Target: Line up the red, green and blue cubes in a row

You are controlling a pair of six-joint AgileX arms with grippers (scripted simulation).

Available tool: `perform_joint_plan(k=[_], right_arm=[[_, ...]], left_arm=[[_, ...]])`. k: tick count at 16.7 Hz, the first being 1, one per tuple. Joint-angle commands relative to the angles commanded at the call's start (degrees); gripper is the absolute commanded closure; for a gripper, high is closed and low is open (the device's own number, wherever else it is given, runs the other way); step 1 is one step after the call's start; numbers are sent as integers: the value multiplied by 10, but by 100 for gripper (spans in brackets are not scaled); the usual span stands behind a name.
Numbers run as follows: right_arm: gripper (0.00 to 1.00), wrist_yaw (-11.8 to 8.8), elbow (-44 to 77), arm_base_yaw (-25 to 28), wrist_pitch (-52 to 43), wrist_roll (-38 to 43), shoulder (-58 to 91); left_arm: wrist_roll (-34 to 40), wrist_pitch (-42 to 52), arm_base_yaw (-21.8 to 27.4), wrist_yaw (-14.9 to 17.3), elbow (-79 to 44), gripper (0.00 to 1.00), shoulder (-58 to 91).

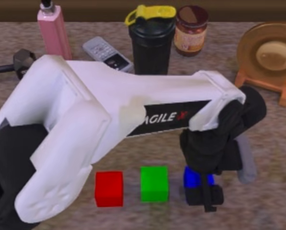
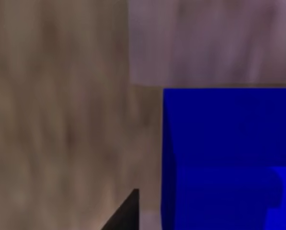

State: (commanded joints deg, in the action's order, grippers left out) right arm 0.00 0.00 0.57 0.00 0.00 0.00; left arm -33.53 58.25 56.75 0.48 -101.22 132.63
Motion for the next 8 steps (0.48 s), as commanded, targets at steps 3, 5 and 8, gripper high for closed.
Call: perform_joint_plan(k=[3,5,8], right_arm=[[0,0,0,0,0,0,0],[0,0,0,0,0,0,0],[0,0,0,0,0,0,0]], left_arm=[[0,0,0,0,0,0,0],[0,0,0,0,0,0,0],[0,0,0,0,0,0,0]])
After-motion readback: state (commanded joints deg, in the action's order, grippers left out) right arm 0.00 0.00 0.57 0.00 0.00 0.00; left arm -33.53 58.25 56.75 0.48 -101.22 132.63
